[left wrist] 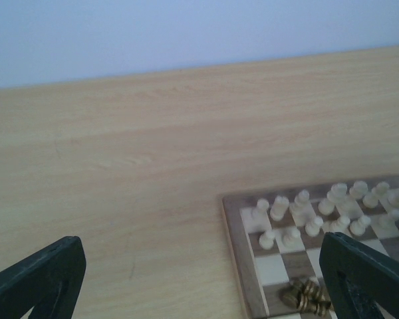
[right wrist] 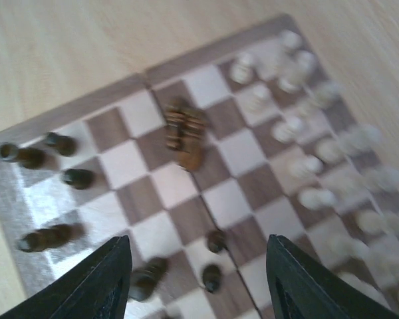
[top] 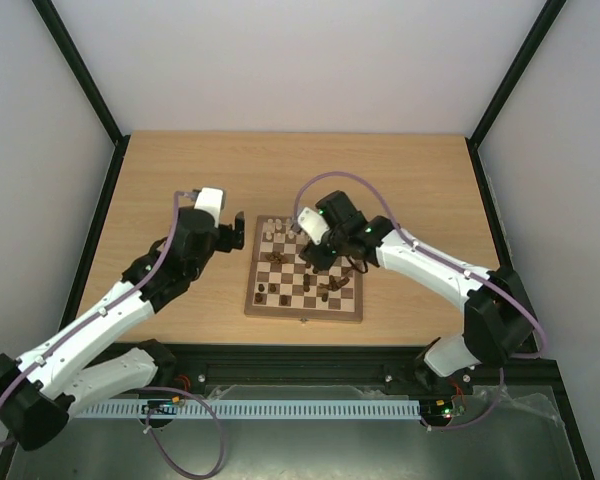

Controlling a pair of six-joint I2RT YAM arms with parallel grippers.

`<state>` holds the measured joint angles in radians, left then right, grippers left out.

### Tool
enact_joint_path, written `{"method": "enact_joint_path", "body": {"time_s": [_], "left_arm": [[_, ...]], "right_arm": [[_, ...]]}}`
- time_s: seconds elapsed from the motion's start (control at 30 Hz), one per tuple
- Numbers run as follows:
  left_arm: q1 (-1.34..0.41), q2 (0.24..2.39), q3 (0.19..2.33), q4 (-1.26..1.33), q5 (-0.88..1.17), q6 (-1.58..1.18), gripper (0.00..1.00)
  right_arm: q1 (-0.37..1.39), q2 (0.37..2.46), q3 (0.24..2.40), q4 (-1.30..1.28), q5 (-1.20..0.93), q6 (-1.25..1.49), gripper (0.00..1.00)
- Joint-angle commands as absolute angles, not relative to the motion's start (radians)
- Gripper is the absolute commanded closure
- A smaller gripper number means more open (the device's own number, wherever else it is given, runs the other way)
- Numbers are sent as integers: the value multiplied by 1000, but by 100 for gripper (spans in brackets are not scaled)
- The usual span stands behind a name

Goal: Set up the chess pieces on the board

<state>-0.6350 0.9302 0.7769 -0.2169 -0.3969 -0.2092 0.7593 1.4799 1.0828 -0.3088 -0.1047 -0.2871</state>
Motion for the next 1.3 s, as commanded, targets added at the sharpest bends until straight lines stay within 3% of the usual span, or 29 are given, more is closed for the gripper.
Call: {"method": "enact_joint_path", "body": {"time_s": [0.0, 0.13, 0.27, 0.5, 0.83, 1.13, 1.27], "left_arm": [[-671, 1005, 898, -269, -690, -162, 1], [-643, 1005, 816, -172, -608, -223, 1], [-587, 918, 760, -125, -349, -173, 2], [-574, 915, 735, -135, -243, -137, 22], [-574, 936, 734, -142, -217, -127, 26], [-574, 945, 735, -140, -129, -118, 26], [-577, 956, 735, -128, 6, -92, 33]], "right_arm": [[693, 1473, 1099, -403, -114, -245, 45], [686, 1521, 1087, -430, -107, -255, 57], [686, 1577, 1092, -464, -111, -253, 63], [687, 1641, 1110, -469, -114, -255, 68], [676, 1634, 1132, -510, -123, -256, 68], [521, 1523, 1070, -570, -169, -286, 68], [431, 1489, 1040, -588, -197, -327, 68]]}}
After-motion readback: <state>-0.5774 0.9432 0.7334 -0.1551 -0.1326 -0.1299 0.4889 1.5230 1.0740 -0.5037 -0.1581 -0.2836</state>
